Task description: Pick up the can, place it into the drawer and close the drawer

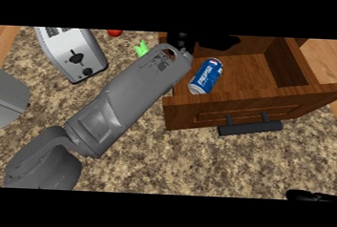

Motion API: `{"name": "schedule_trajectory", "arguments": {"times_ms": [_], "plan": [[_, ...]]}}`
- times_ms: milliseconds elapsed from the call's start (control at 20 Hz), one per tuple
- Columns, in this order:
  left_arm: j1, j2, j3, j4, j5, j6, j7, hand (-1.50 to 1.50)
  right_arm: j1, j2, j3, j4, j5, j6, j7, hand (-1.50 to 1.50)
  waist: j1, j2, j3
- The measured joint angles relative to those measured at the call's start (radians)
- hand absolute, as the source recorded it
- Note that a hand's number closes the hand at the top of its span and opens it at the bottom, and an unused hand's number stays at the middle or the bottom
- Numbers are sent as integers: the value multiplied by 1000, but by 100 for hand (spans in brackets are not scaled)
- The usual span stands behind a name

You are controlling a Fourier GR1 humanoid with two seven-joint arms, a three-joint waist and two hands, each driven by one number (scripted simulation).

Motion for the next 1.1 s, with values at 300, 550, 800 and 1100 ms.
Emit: {"name": "schedule_trajectory", "arguments": {"times_ms": [300, 550, 800, 1100], "plan": [[0, 0, 2, -25, 51, 22, -1, -150, -1, -54, 24, -32, 129, 15, -67, -150, 6, -2, 0], [4, 0, 19, -44, 94, 25, -38, -150, -22, -87, 66, -52, 247, 13, -103, -150, 22, -3, -1], [-1, 0, 30, -53, 121, 30, -75, -150, -42, -127, 110, -27, 407, -2, -139, -150, 50, -8, -2], [-16, 0, 18, -73, 131, 57, -66, -150, -75, -154, 217, 43, 666, -51, -148, -150, 85, -17, -2]]}}
